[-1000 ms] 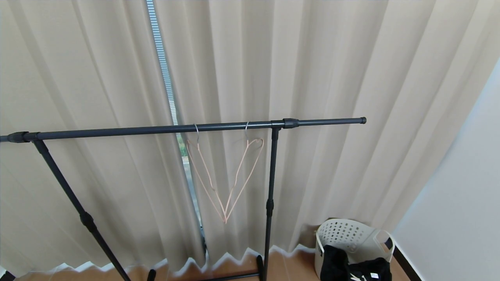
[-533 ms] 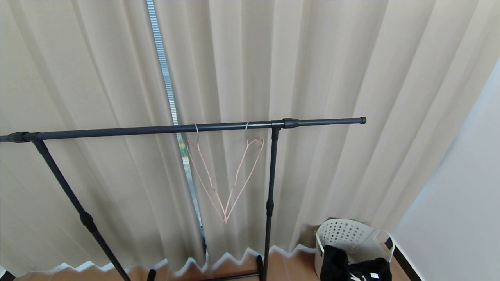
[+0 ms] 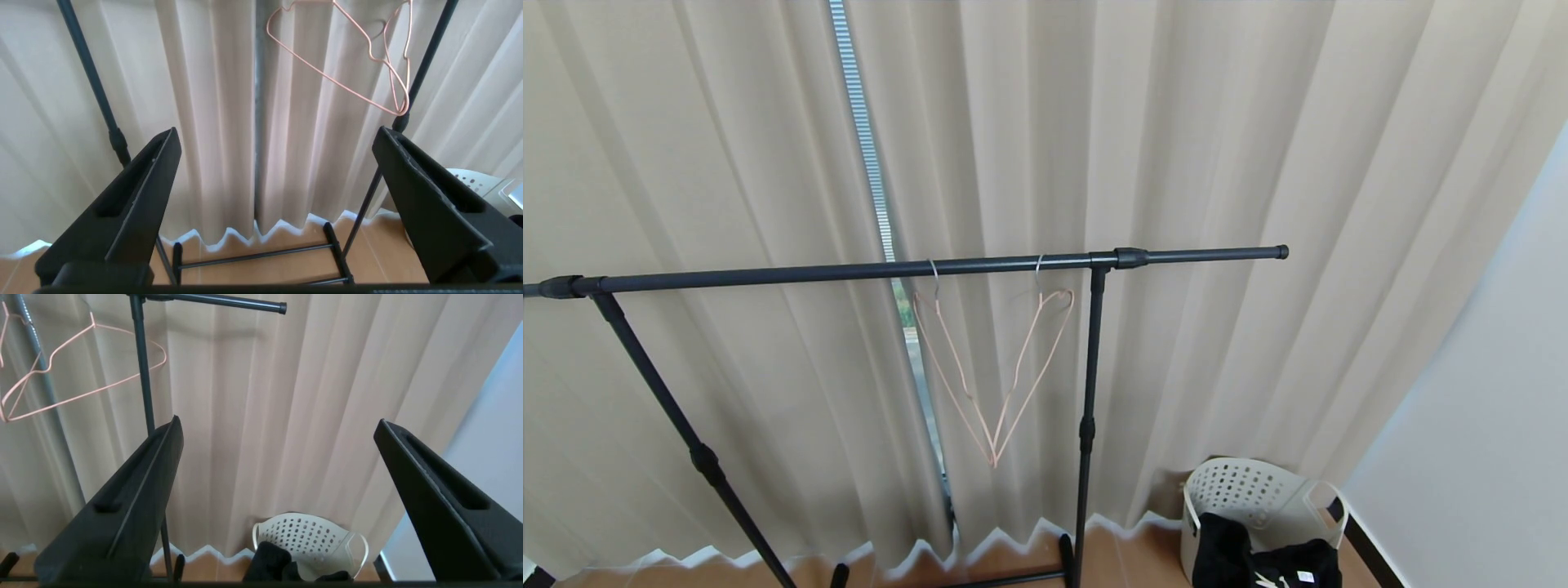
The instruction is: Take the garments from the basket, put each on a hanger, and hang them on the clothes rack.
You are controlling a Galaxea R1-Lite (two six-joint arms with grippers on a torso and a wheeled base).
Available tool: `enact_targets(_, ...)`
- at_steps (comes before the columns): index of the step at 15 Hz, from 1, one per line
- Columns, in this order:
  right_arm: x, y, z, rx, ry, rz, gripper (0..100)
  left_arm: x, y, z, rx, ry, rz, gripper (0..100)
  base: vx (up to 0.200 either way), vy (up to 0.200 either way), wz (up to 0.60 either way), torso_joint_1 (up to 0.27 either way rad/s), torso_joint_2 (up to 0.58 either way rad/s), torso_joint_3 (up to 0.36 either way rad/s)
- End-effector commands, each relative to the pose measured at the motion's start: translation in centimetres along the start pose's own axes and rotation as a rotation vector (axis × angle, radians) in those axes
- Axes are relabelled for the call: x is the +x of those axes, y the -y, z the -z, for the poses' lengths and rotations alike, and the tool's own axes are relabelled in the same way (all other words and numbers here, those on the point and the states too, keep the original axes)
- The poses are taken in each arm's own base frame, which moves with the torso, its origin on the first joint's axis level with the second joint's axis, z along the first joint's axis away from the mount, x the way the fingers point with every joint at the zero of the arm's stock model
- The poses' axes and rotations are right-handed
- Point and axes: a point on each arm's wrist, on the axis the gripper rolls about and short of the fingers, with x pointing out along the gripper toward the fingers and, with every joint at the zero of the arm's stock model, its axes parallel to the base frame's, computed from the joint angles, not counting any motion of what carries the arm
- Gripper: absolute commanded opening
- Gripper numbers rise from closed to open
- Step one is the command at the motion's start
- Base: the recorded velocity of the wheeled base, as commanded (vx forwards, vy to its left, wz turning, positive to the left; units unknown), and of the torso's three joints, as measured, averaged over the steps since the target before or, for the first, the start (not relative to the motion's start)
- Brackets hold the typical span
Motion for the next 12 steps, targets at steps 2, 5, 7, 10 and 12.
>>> enact_targets(2, 0.01, 0.00, -0.01, -0.002, -0.001, -0.002, 100, 0.00, 0.00, -0.01, 0.000, 0.001, 0.001, 100, 0.000, 0.000, 0.00, 0.000, 0.00, 0.000)
enact_targets(5, 0.01, 0.00, -0.01, -0.002, -0.001, -0.002, 100, 0.00, 0.00, -0.01, 0.000, 0.001, -0.001, 100, 0.000, 0.000, 0.00, 0.000, 0.00, 0.000)
enact_targets(7, 0.01, 0.00, -0.01, -0.002, -0.001, -0.002, 100, 0.00, 0.00, 0.01, 0.000, 0.000, -0.001, 100, 0.000, 0.000, 0.00, 0.000, 0.00, 0.000)
enact_targets(10, 0.01, 0.00, -0.01, -0.001, -0.001, -0.002, 100, 0.00, 0.00, -0.01, 0.000, 0.001, -0.001, 100, 0.000, 0.000, 0.00, 0.000, 0.00, 0.000)
enact_targets(12, 0.01, 0.00, -0.01, -0.002, -0.001, -0.001, 100, 0.00, 0.00, -0.01, 0.000, 0.001, -0.001, 100, 0.000, 0.000, 0.00, 0.000, 0.00, 0.000)
